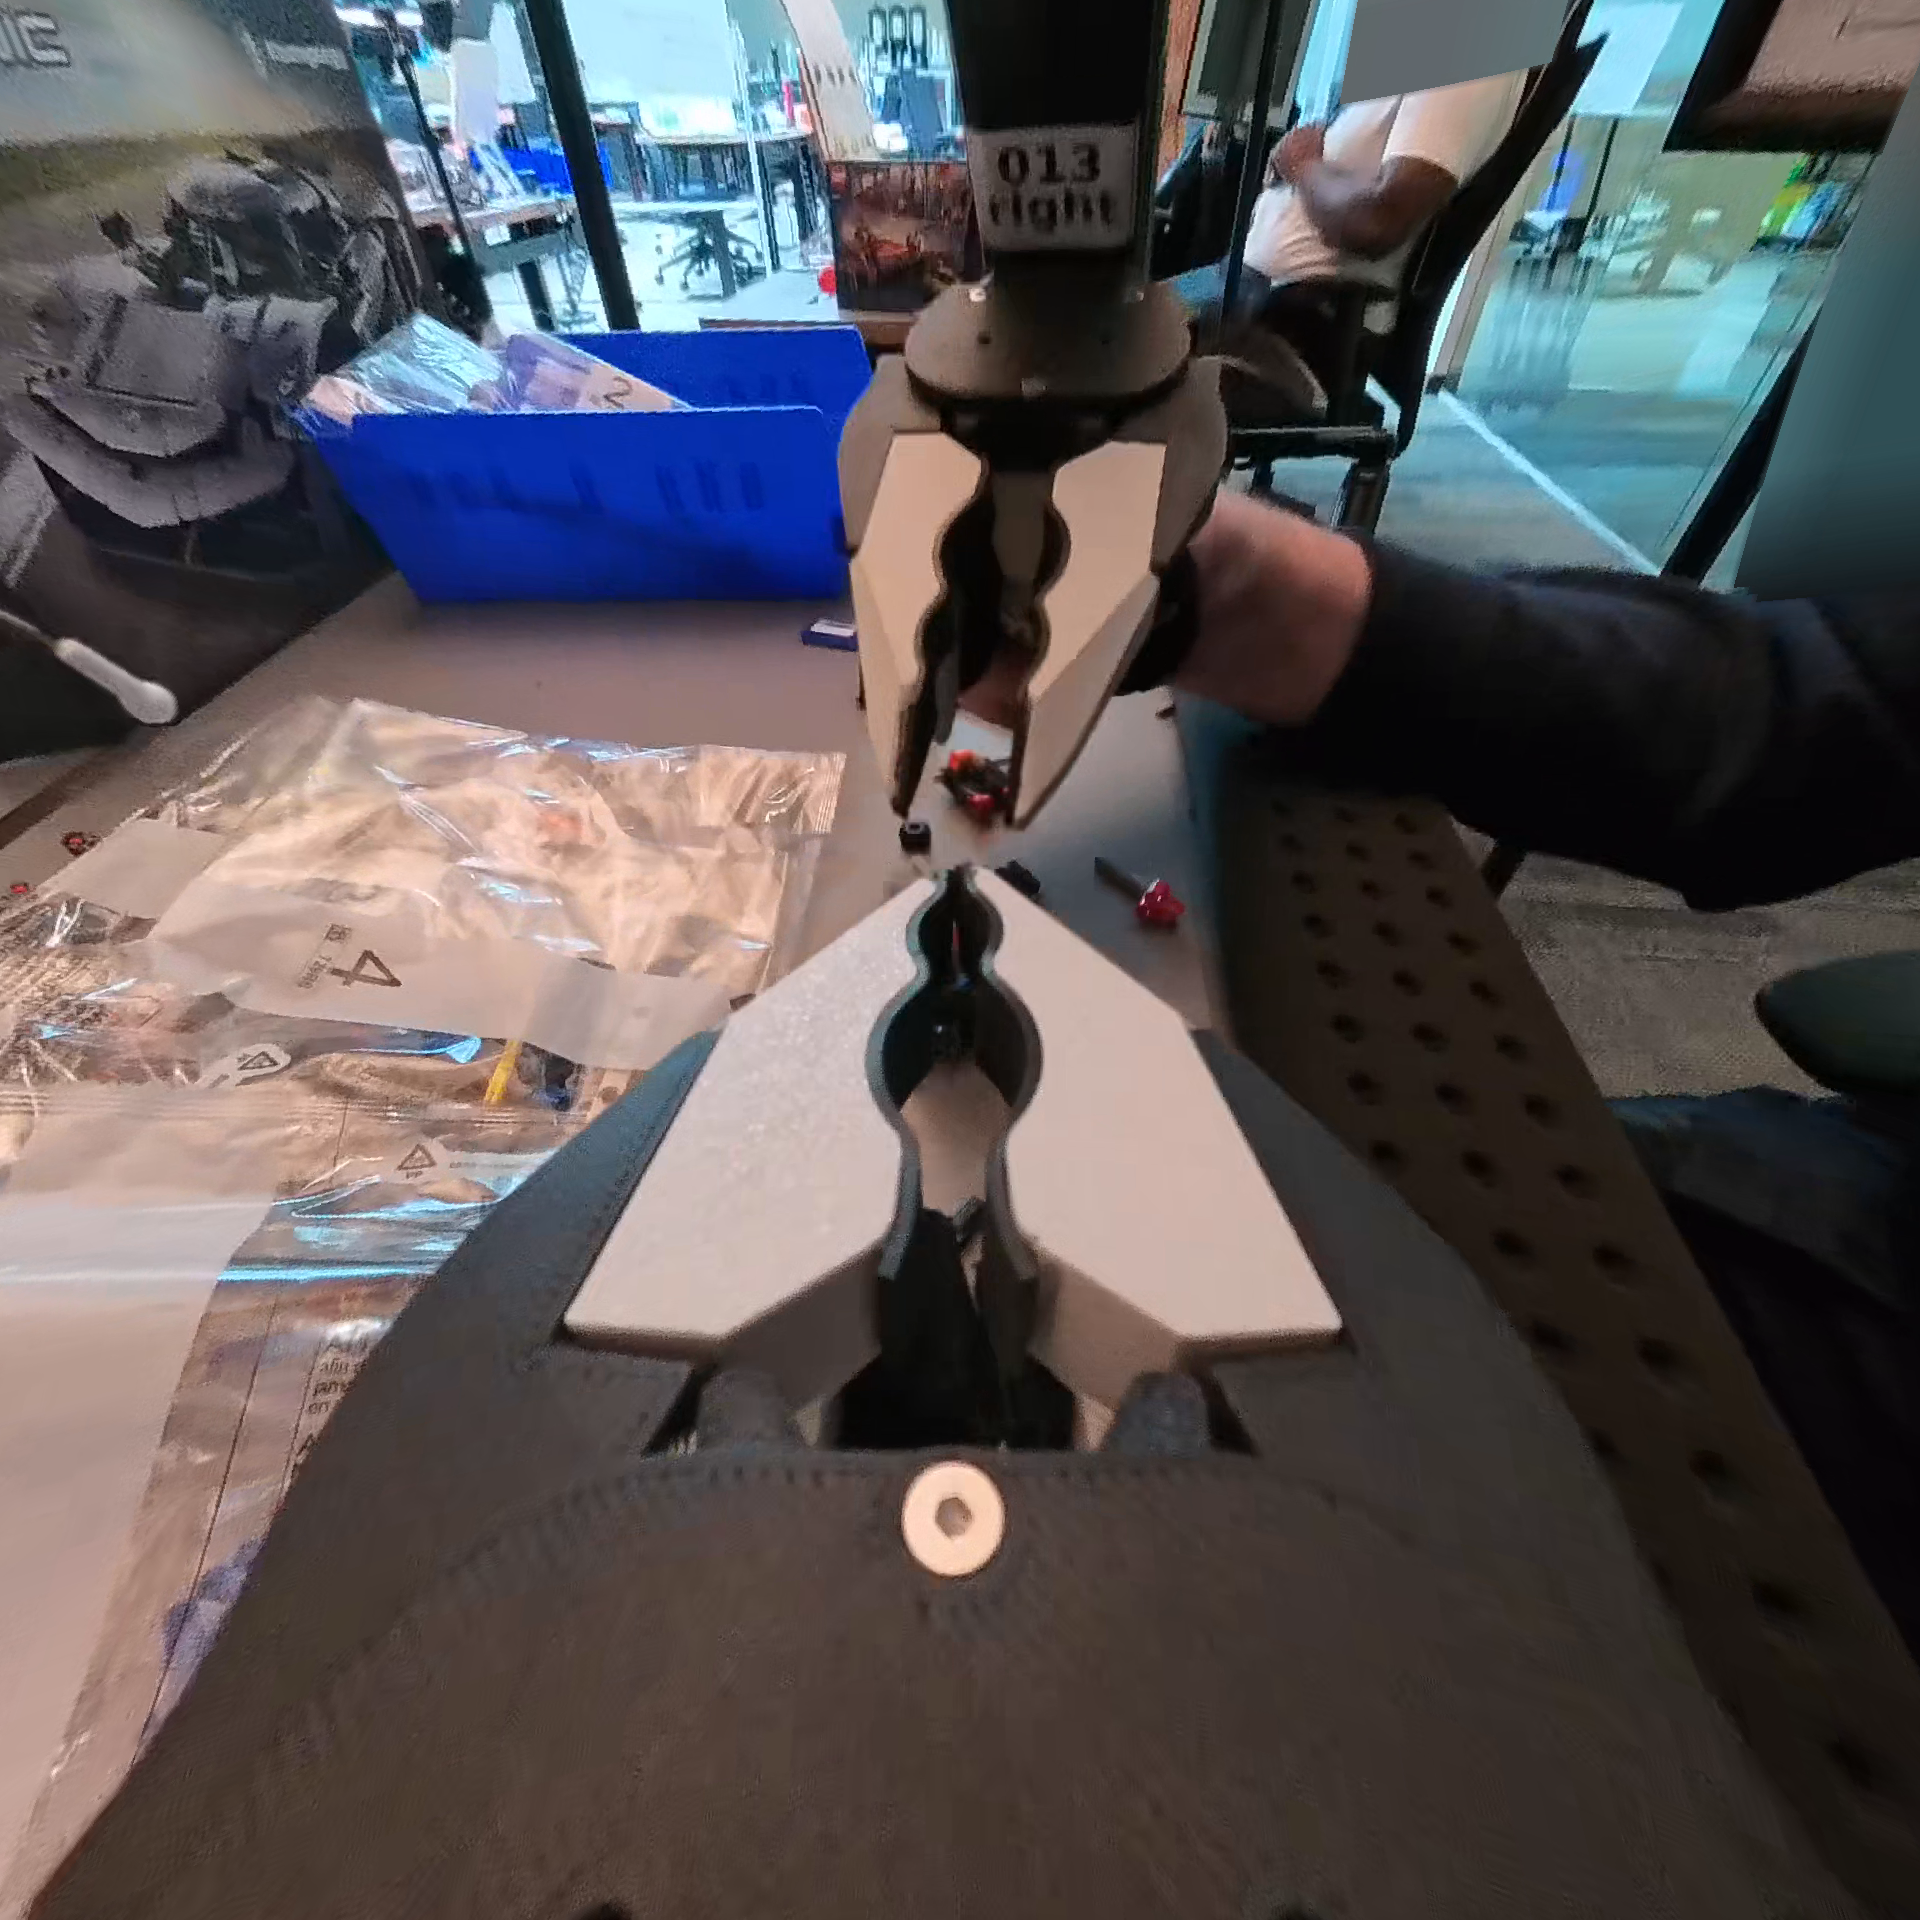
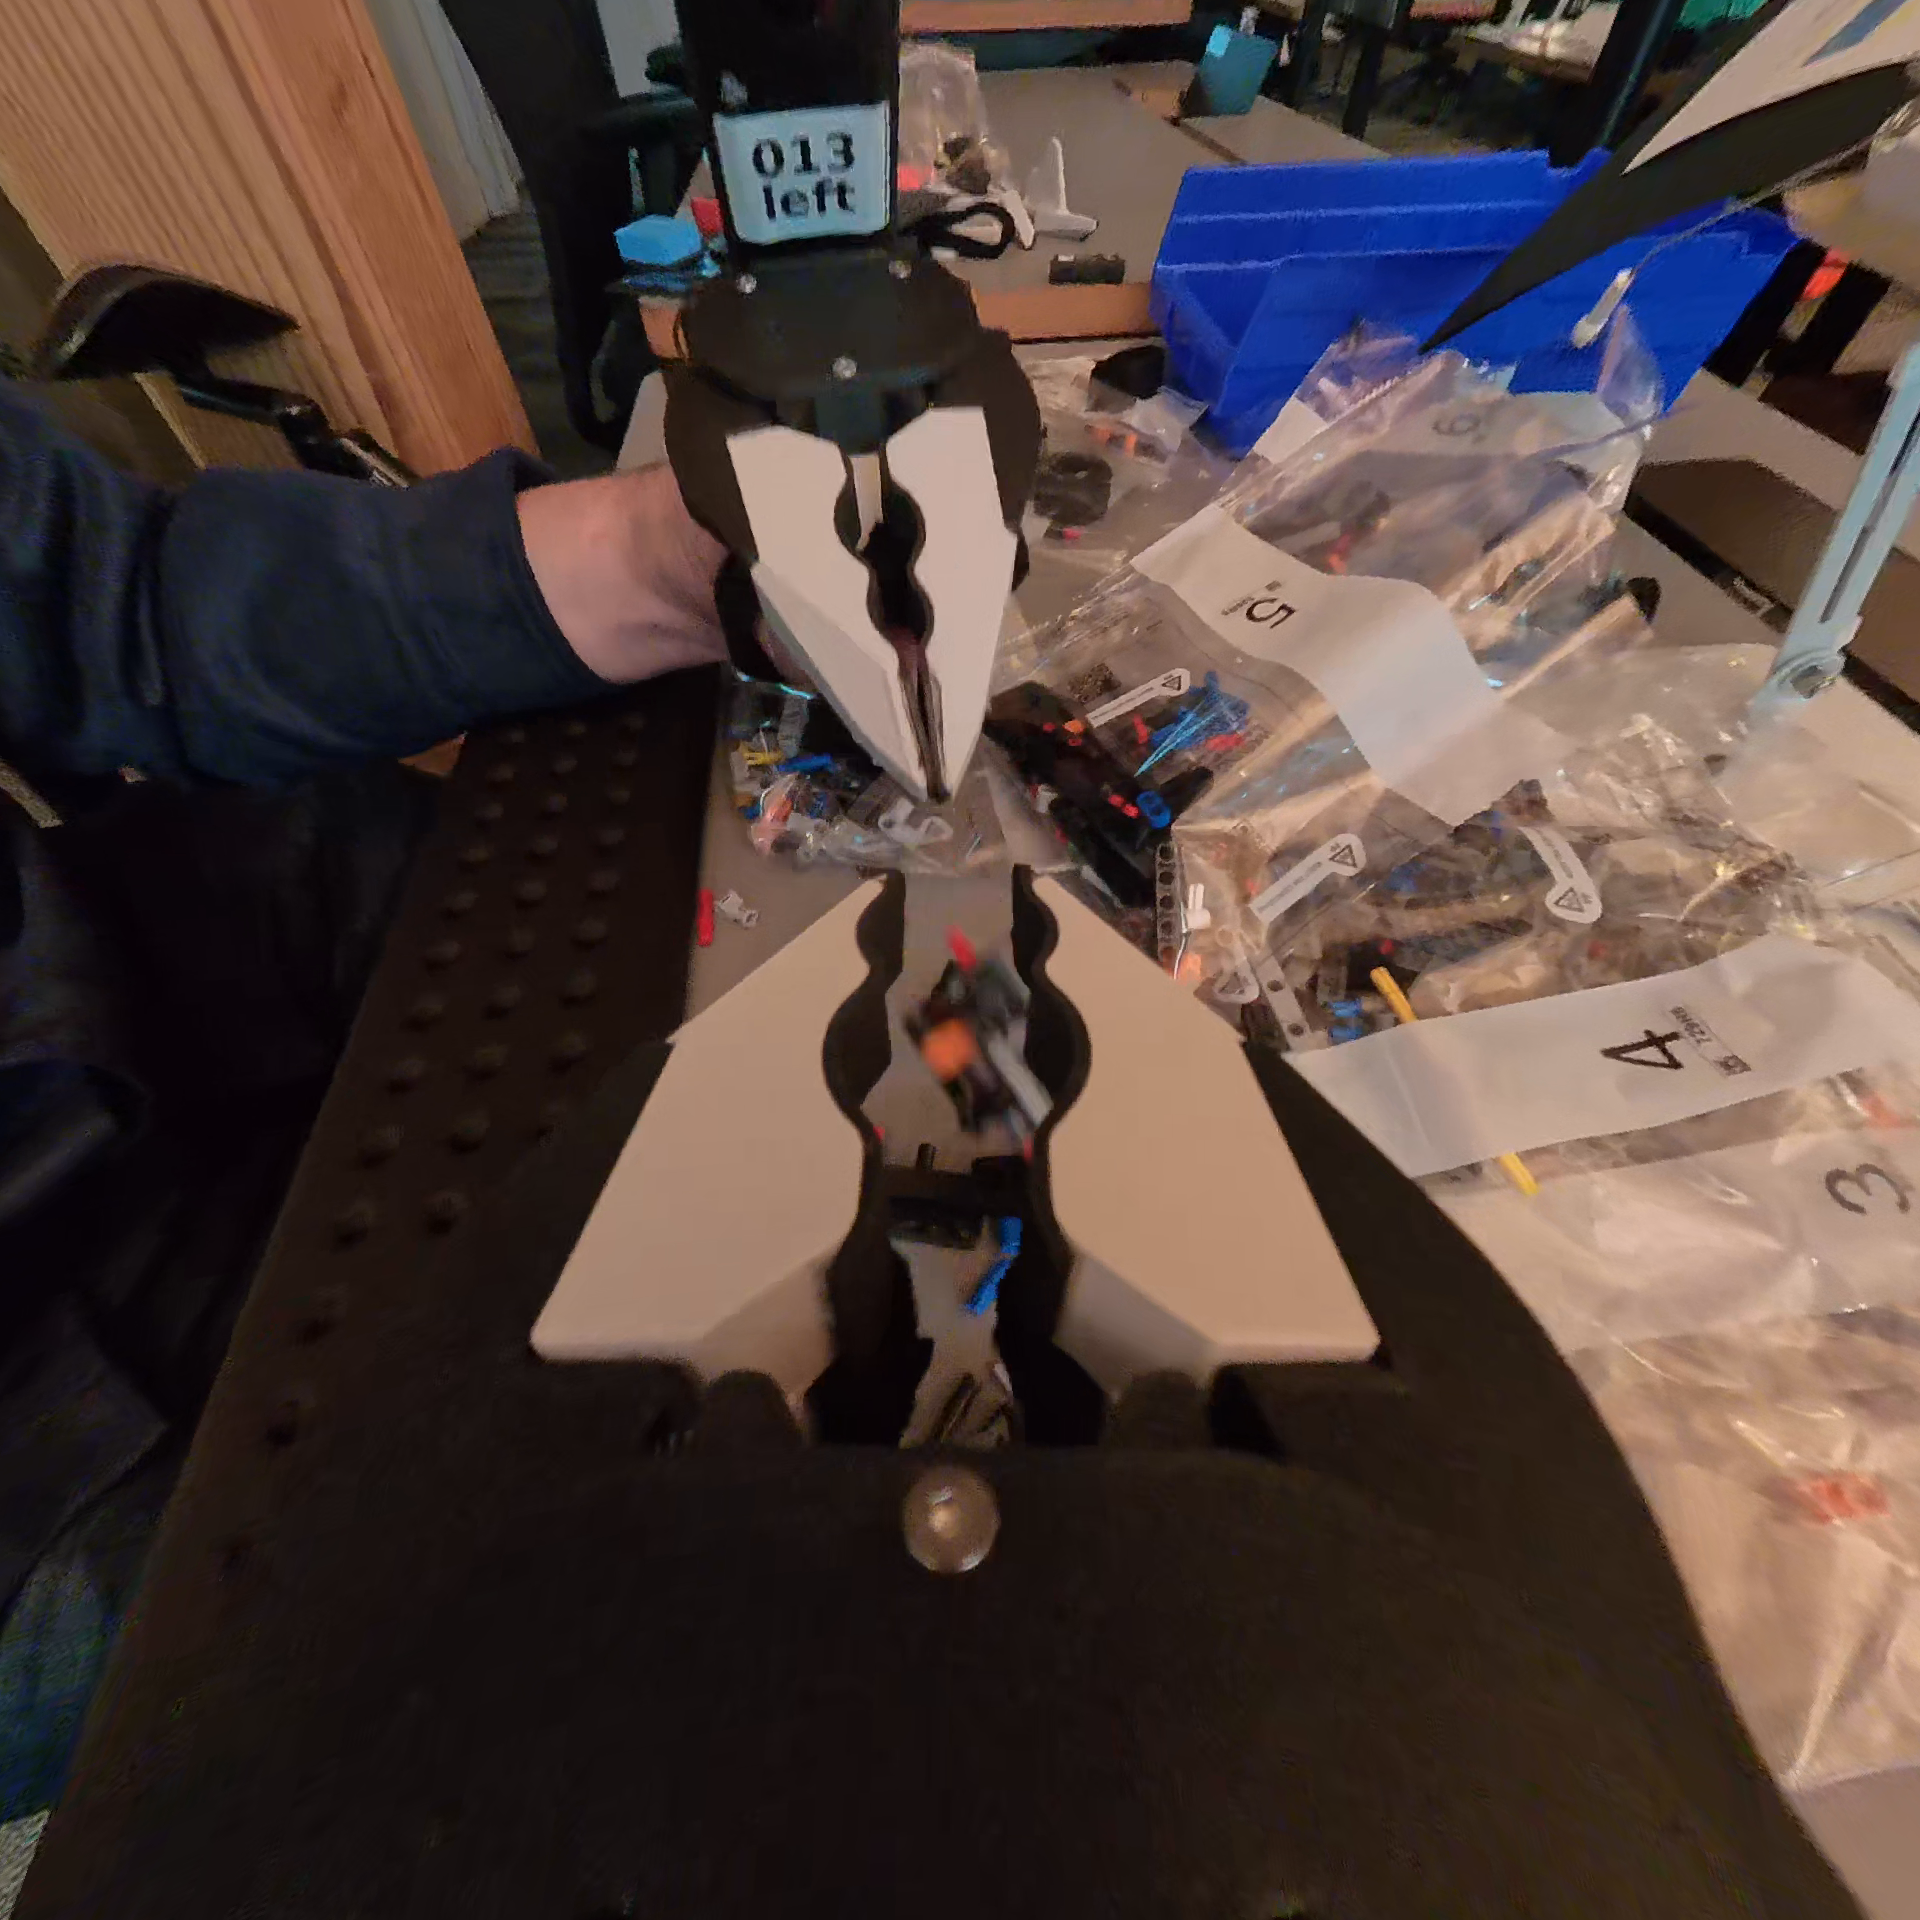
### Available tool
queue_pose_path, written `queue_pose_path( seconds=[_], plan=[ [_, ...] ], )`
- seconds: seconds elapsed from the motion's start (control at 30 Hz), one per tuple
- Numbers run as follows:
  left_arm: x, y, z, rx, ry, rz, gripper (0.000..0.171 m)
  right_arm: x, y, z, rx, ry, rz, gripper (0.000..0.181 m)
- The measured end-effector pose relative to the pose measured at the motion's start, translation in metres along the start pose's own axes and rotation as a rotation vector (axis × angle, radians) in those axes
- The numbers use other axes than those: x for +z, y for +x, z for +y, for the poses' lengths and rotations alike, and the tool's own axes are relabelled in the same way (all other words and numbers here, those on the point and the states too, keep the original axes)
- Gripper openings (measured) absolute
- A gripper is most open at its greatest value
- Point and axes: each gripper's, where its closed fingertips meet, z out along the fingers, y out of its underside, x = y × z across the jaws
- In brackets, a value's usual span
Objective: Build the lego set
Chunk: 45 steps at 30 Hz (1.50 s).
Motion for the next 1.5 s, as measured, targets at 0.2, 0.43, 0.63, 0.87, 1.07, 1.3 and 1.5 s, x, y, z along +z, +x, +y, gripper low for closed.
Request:
queue_pose_path(
  seconds=[0.2,0.43,0.63,0.87,1.07,1.3,1.5],
  plan=[
    [0.008,0.000,0.014,0.020,-0.083,-0.015,0.000,0.002,0.002,0.005,-0.045,-0.037,0.036,0.000],
    [0.009,-0.014,0.046,0.030,-0.262,-0.088,0.018,0.001,0.020,0.032,0.089,-0.152,0.069,0.017],
    [0.021,-0.011,0.077,0.094,-0.447,-0.091,0.025,-0.001,0.038,0.067,0.154,-0.313,0.153,0.017],
    [0.028,-0.012,0.086,0.121,-0.507,-0.108,0.021,0.006,0.037,0.111,0.201,-0.544,0.151,0.023],
    [0.028,-0.015,0.081,0.115,-0.486,-0.119,0.023,0.013,0.033,0.107,0.085,-0.568,0.163,0.005],
    [0.030,-0.020,0.060,0.124,-0.380,-0.166,0.030,0.012,0.032,0.060,-0.144,-0.386,0.231,0.005],
    [0.029,-0.021,0.047,0.197,-0.331,-0.200,0.020,0.012,0.022,0.039,-0.242,-0.301,0.232,0.005]
  ],
)
